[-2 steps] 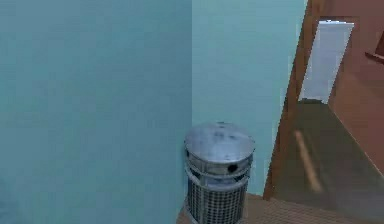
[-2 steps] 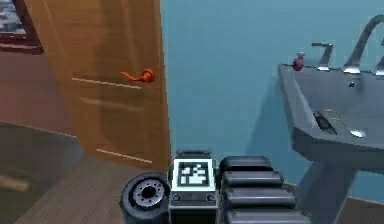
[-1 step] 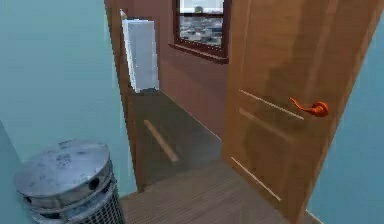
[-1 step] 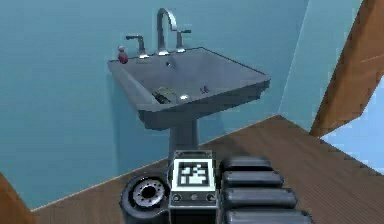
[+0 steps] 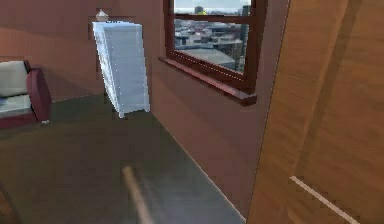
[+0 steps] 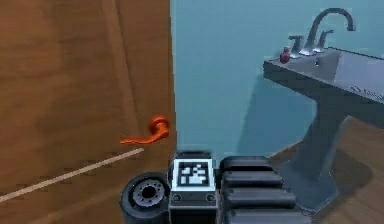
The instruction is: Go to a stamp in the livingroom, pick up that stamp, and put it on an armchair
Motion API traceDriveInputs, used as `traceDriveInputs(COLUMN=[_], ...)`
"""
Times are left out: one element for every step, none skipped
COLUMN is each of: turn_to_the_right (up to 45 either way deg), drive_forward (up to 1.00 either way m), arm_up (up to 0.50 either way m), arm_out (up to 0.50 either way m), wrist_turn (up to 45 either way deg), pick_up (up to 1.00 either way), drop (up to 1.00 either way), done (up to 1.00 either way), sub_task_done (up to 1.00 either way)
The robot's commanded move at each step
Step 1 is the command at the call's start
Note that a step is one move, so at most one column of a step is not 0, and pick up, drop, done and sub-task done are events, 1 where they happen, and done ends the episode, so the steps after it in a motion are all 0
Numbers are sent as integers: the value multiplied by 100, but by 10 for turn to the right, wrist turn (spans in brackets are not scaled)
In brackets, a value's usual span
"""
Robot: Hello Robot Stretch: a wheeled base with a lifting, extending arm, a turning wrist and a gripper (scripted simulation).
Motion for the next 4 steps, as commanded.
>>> traceDriveInputs(turn_to_the_right=[0, -270, 0, -450], drive_forward=[35, 0, 65, 0], arm_up=[0, 0, 0, 0], arm_out=[0, 0, 0, 0], wrist_turn=[0, 0, 0, 0], pick_up=[0, 0, 0, 0], drop=[0, 0, 0, 0], done=[0, 0, 0, 0], sub_task_done=[0, 0, 0, 0])
